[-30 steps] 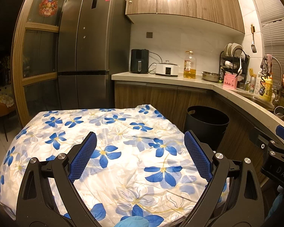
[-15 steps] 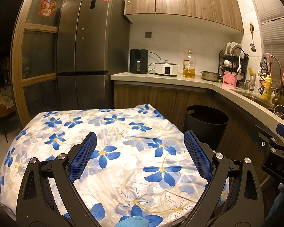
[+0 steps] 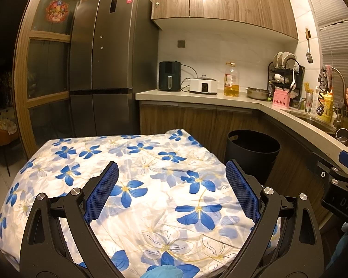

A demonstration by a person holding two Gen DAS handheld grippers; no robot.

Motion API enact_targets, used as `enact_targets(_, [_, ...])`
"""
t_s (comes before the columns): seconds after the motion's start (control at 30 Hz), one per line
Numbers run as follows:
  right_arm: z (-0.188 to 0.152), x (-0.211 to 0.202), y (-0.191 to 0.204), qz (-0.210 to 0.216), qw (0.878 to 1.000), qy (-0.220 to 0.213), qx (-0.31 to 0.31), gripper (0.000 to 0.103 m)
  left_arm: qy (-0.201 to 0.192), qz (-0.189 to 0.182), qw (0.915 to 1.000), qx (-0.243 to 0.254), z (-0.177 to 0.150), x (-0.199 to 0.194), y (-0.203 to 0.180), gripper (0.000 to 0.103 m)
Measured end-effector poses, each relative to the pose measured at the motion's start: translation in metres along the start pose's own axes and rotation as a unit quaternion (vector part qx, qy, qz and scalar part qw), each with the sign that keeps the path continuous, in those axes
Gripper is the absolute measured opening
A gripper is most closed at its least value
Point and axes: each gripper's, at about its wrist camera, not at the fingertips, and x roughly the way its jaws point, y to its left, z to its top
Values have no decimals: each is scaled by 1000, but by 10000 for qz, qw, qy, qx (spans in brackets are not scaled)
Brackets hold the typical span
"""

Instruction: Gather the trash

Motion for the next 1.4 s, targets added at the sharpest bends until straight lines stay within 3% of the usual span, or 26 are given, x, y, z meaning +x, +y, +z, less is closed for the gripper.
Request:
enact_targets(0.67, [2, 1, -2, -17, 10000, -20, 42, 90, -35, -45, 9999, 92, 7, 2, -7, 92])
enact_targets(0.9, [1, 3, -3, -39, 10000, -12, 58, 90, -4, -109, 9998, 154, 6, 4, -8, 70])
enact_targets(1.4, [0, 4, -6, -38, 9999, 1, 110, 90, -35, -40, 9998, 192, 3, 4, -9, 70])
